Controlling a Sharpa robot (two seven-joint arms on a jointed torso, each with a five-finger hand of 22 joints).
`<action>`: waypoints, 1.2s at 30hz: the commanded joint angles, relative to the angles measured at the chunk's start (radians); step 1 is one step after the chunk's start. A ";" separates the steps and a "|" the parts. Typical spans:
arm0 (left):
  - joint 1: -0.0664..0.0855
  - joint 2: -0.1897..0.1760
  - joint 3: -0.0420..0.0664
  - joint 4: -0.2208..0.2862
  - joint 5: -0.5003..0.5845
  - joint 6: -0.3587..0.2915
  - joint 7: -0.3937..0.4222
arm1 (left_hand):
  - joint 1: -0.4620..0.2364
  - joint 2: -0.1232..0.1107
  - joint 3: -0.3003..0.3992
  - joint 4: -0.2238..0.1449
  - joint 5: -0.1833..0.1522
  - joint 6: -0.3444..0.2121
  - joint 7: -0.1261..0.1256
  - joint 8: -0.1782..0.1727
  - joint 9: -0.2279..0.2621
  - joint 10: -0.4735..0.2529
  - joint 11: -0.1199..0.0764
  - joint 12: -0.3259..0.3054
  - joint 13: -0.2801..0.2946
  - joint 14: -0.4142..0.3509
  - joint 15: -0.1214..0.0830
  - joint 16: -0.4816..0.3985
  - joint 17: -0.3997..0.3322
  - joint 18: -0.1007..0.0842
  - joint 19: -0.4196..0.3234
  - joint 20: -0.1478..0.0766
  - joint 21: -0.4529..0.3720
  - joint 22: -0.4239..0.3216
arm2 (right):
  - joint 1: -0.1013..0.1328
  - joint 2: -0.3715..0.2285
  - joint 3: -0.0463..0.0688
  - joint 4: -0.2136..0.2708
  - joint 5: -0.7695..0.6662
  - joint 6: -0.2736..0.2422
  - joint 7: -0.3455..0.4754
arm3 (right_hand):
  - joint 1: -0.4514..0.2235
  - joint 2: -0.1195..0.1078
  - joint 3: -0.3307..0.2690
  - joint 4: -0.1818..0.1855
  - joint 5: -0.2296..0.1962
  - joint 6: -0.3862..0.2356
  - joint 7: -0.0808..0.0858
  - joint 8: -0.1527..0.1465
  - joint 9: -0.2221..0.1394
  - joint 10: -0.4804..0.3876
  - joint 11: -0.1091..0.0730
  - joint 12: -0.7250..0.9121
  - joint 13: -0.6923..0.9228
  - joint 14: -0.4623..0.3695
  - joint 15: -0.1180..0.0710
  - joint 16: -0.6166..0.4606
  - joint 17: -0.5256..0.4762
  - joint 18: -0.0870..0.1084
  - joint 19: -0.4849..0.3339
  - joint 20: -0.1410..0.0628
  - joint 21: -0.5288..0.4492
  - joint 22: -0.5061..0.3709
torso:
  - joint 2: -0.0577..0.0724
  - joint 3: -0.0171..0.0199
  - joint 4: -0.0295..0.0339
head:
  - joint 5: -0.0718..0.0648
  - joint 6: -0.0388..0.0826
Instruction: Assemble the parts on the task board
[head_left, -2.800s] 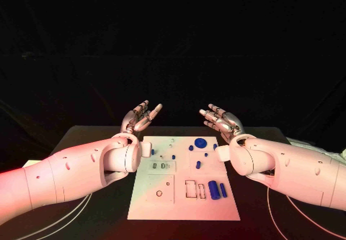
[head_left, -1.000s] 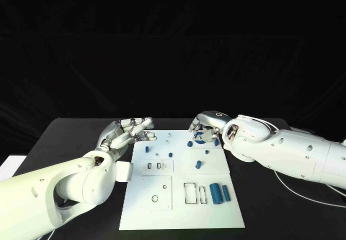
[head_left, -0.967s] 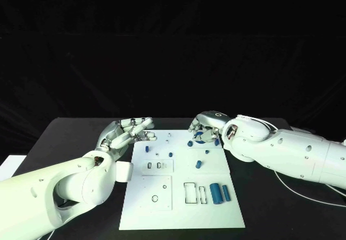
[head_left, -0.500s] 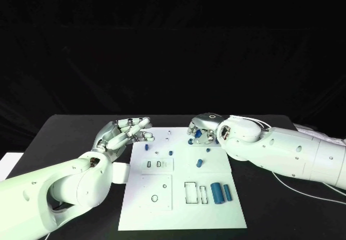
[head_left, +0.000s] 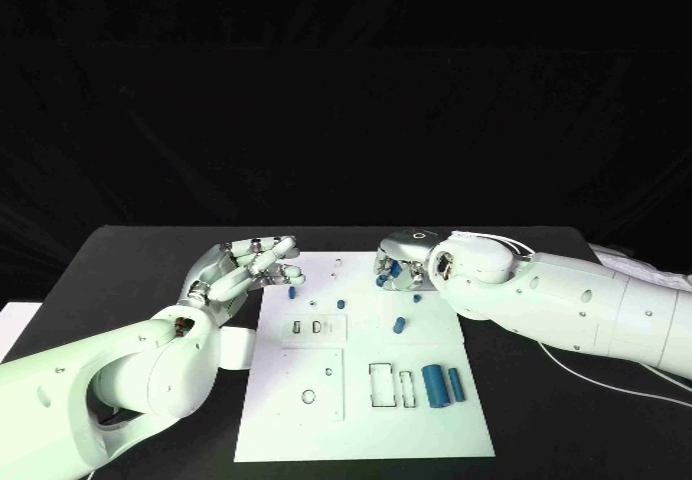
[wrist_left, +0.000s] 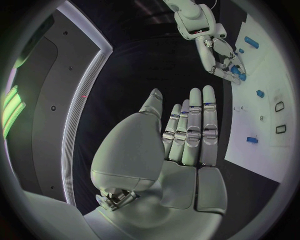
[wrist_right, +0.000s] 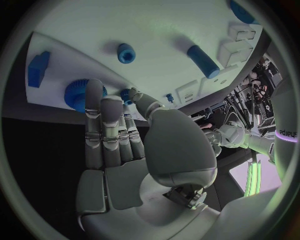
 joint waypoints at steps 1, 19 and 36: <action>0.002 -0.001 0.001 0.004 0.002 0.014 0.005 | -0.005 0.009 -0.004 -0.003 -0.001 -0.003 0.004 -0.004 -0.001 -0.004 0.005 -0.005 -0.001 0.007 0.001 0.002 0.002 0.010 0.007 0.002 0.007 0.001 | 0.000 0.004 0.000 -0.003 -0.014 0.029 0.002 | 0.000 0.013 0.006 0.012 -0.005 0.019 0.000 0.001 0.003 0.021 -0.001 -0.001 0.001 0.048 -0.001 0.055 0.058 0.013 -0.004 -0.002 0.018 0.011 | 0.003 -0.0008 0.0044 | -0.002 -0.002; 0.002 -0.003 0.001 -0.002 0.005 0.009 -0.007 | 0.000 0.015 -0.003 -0.007 -0.001 -0.007 0.006 -0.008 -0.001 -0.009 0.006 -0.010 -0.002 0.009 0.001 0.002 0.008 0.010 0.009 0.002 0.010 0.003 | -0.001 0.008 0.001 0.009 0.014 -0.196 0.025 | 0.032 0.051 0.094 0.038 -0.061 0.102 -0.014 0.018 0.030 0.121 -0.027 -0.002 0.004 0.055 -0.025 0.311 0.327 -0.026 0.077 -0.018 0.276 0.318 | 0.008 -0.0022 0.0150 | -0.004 0.003; 0.003 -0.002 0.001 0.003 0.006 0.016 -0.015 | 0.002 0.016 -0.003 -0.010 -0.001 -0.008 0.006 -0.009 -0.001 -0.010 0.006 -0.011 -0.002 0.008 0.001 0.001 0.011 0.010 0.008 0.002 0.010 0.003 | 0.004 0.113 0.001 -0.076 0.023 -0.242 -0.008 | 0.028 0.030 0.117 0.035 -0.062 0.079 0.001 -0.003 0.034 0.088 -0.014 -0.007 0.001 0.042 -0.013 0.327 0.333 -0.026 0.054 -0.011 0.298 0.333 | 0.014 -0.0061 0.0280 | 0.000 0.014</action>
